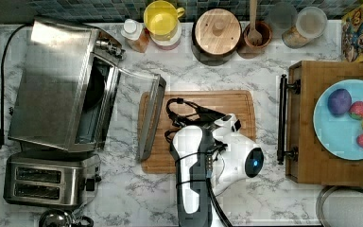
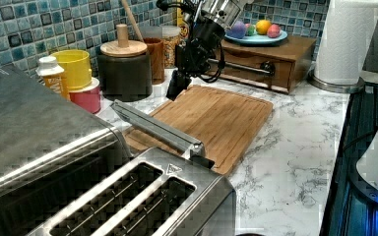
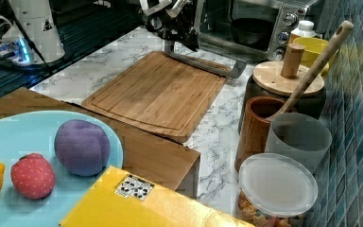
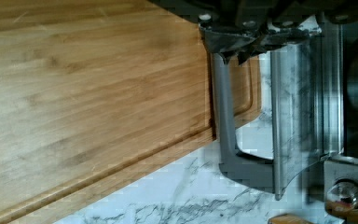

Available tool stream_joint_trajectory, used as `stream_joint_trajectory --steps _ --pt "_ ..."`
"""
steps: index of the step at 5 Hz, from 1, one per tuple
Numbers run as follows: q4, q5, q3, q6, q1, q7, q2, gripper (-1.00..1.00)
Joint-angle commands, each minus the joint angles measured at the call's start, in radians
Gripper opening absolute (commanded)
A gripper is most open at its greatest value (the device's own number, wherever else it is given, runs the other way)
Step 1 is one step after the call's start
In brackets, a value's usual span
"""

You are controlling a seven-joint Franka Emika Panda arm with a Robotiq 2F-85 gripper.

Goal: Close the oven.

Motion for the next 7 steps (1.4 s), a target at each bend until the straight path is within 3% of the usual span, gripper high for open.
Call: stream_joint_trajectory --steps 1,2,4,7 --pt "0.165 0.124 0.051 0.001 0.047 -0.123 0.099 -1.0" --pt "0.171 0.158 0.048 -0.034 0.052 -0.177 0.081 -1.0" --pt "0.239 -0.012 0.056 -0.065 0.089 -0.037 0.18 -1.0" --pt "0.279 -0.063 0.078 -0.117 0.097 0.084 0.217 -1.0"
